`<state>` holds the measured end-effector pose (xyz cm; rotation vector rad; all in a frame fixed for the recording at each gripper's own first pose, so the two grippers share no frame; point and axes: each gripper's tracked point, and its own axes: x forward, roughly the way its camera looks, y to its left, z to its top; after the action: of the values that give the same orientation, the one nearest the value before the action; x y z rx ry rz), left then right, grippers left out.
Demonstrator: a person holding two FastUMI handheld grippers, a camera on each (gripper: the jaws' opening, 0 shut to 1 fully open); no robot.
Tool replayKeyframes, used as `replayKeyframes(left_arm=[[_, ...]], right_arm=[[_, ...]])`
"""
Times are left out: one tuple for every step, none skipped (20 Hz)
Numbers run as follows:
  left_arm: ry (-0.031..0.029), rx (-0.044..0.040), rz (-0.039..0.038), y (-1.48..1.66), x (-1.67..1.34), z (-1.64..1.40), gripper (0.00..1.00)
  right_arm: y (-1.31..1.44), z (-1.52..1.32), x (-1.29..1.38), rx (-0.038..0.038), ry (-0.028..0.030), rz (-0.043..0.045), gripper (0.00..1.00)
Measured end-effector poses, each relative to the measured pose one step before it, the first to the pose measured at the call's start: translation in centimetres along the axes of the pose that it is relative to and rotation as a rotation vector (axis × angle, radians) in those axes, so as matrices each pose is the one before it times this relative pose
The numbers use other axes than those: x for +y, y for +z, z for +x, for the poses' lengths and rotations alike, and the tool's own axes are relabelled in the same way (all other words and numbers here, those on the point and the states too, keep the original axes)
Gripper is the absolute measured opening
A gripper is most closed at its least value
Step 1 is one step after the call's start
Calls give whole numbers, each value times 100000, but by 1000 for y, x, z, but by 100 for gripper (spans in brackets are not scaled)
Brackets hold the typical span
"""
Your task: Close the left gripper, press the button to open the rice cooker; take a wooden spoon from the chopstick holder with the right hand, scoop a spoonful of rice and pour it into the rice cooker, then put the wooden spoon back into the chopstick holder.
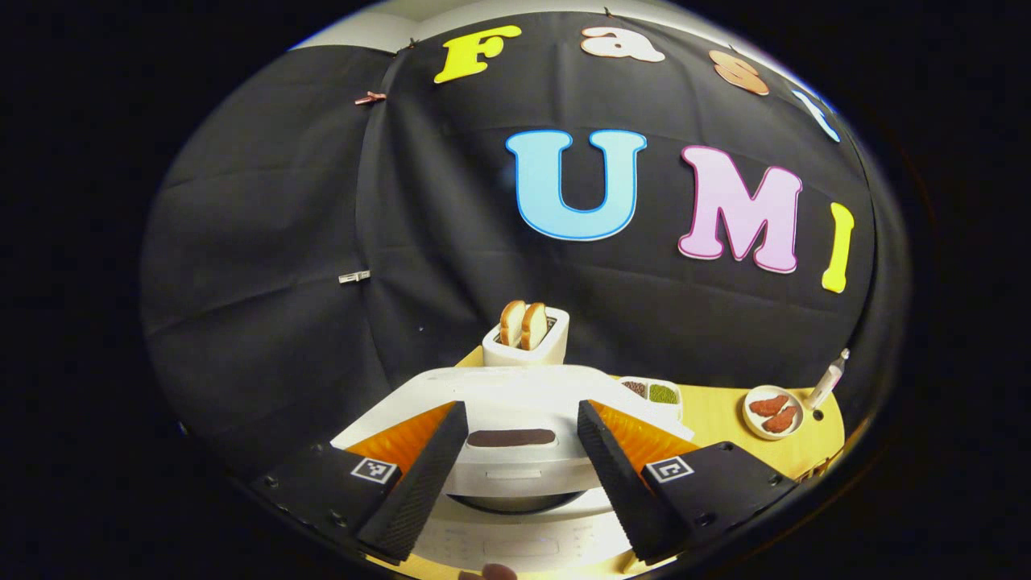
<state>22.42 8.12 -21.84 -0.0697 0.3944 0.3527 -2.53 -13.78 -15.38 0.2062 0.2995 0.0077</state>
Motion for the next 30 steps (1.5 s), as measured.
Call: replayKeyframes(left_arm=[[342, 329, -382, -418, 38, -23, 96], [272, 1109, -595, -701, 46, -46, 97], [274, 1450, -737, -699, -42, -12, 97], [232, 1697, -890, -773, -14, -37, 97], [305, 2051, -660, -887, 17, 0, 98], [235, 1443, -351, -818, 56, -58, 97], [236, 861, -296, -569, 5, -25, 97], [161, 278, 399, -271, 26, -71, 97], [439, 356, 1176, -336, 32, -50, 98], [403, 401, 1073, -462, 66, -36, 98], [330, 503, 28, -419, 70, 43, 98], [229, 720, -739, -430, 177, 9, 98], [260, 903, -346, -490, 52, 98, 98], [123, -93, 541, -370, -95, -141, 98], [-119, 82, 962, -116, -41, -28, 99], [-88, 231, 139, -342, -68, 91, 98], [-157, 1286, -232, -412, 44, 140, 98], [-85, 44, -171, -166, 94, -94, 98], [-245, -873, 770, 179, 4, -37, 99], [-275, 138, 399, -172, -59, -22, 99], [-637, -784, 170, 31, 17, 3, 99], [-582, 10, -265, -225, -41, -4, 99], [-296, -746, -721, -4, 7, 43, 99], [-160, 0, -336, -85, 35, -90, 100], [20, -273, 101, -89, -21, -40, 100], [175, 115, 536, 83, 10, -12, 100], [185, -36, 1435, 141, -89, -47, 100], [-106, 364, 1158, 179, -60, 3, 100], [-328, -300, -669, 202, 69, -103, 99], [-288, -969, -1480, 342, 121, -355, 99]], right_arm=[[-65, -36, -150, 502, -18, 216, 98], [-130, -107, -130, 403, -91, 48, 98], [-55, -5, -95, 124, 52, -189, 98], [2, 16, -112, 97, 60, -376, 98], [-78, 58, -89, 5, -181, -269, 98], [244, -28, 7, -278, 145, 55, 98], [85, -5, -39, -162, 2, 218, 99], [-120, 87, 11, 322, 61, 44, 98], [-156, 66, -13, 379, 74, -127, 98], [-58, 4, -3, 199, 11, -248, 98], [-67, 29, 24, 79, 110, -105, 99], [-58, -2, 97, 143, -28, 76, 98], [-73, 16, 117, 112, 275, 143, 98], [-46, -26, 49, 177, -68, -101, 98], [-89, 28, -23, 309, 97, -311, 98], [-44, -54, 44, 200, 3, -356, 99], [-93, 17, -11, 199, 87, -251, 98], [-57, 24, 26, 240, 68, -153, 98], [-88, 65, 4, 184, -104, -6, 98], [-81, 94, 61, 30, 81, 109, 98], [-76, 107, 74, 154, 32, 137, 98], [-165, 55, 62, 338, 6, 71, 98], [-84, 21, 56, 72, -48, -105, 98], [40, -4, 141, -180, -9, -73, 99], [32, -18, 136, -147, 120, 10, 99], [-140, 69, 29, -164, -24, 20, 98], [55, 60, 72, -318, 282, -82, 99], [12, 67, 63, -272, 73, -363, 98], [-66, 89, -73, 97, 6, -442, 98], [-27, 124, -79, -77, -34, -128, 98]])
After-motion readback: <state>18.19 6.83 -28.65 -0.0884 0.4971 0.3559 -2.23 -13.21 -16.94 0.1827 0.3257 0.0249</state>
